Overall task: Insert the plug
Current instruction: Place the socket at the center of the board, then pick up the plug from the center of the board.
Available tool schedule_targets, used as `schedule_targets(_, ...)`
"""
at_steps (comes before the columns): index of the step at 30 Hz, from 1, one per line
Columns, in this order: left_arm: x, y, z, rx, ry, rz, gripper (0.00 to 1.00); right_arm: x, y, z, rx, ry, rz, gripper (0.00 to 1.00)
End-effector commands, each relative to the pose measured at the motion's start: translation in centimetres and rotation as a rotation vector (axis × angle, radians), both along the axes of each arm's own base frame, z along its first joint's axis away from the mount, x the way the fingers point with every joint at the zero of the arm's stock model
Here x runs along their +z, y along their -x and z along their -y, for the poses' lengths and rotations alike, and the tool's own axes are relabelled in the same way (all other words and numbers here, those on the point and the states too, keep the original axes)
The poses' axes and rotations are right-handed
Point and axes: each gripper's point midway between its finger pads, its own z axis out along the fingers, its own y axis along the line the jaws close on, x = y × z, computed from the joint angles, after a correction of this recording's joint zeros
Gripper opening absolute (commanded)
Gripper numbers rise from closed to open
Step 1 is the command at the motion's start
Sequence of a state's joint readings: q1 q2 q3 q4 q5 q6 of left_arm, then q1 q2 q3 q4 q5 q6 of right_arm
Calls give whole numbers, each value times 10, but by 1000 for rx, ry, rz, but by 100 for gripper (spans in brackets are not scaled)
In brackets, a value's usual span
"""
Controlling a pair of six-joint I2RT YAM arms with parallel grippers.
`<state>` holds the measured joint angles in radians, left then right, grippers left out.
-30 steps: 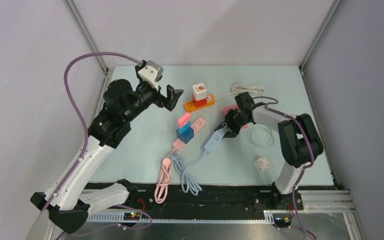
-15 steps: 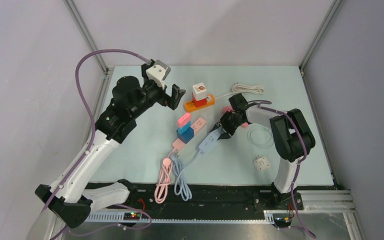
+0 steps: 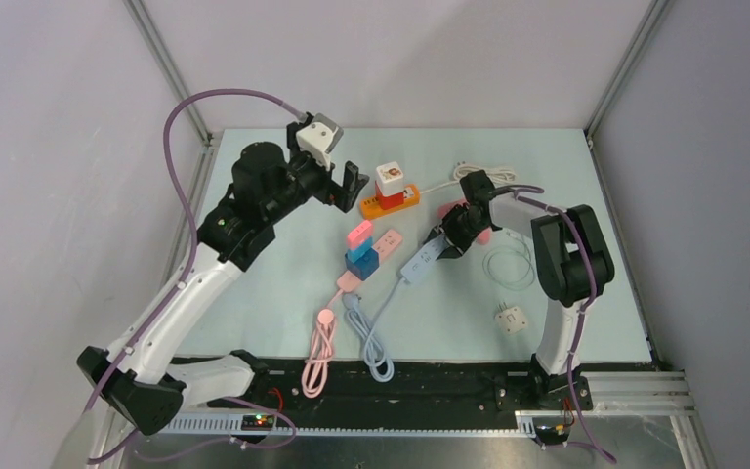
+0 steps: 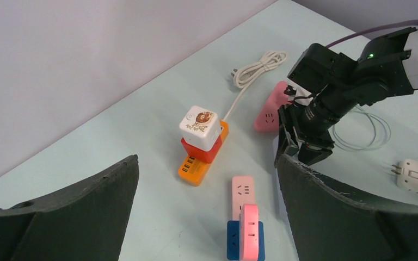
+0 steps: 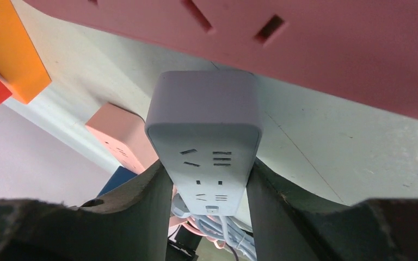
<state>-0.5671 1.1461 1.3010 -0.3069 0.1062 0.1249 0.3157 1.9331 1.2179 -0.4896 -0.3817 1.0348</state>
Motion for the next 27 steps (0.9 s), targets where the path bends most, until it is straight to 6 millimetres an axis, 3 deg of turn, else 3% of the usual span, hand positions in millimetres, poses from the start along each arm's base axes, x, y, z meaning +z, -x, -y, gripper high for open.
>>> schedule_targets(1, 23, 1, 9, -34, 56, 18, 100, -24, -1, 23, 2, 130, -29, 58)
schedule_targets(4, 26, 2, 13, -54, 65, 17, 100, -11, -4, 24, 21, 132, 13, 84)
schedule_targets(6, 27, 2, 17, -70, 68, 12, 100, 0, -8, 26, 35, 133, 53, 95)
schedule_targets(8, 29, 2, 21, -91, 73, 9, 100, 13, -12, 28, 45, 126, 98, 99)
schedule_targets(12, 32, 0, 26, -110, 79, 7, 100, 42, -17, 41, 48, 141, 181, 99)
schedule_targets(18, 36, -4, 33, -124, 83, 5, 100, 72, -22, 81, 8, 253, 275, 99)
schedule_targets(23, 35, -5, 40, -154, 94, -12, 100, 93, -57, 107, -32, 252, 429, 98)
schedule_targets(27, 31, -1, 53, -213, 119, -58, 100, 97, -91, 126, 3, 239, 565, 97)
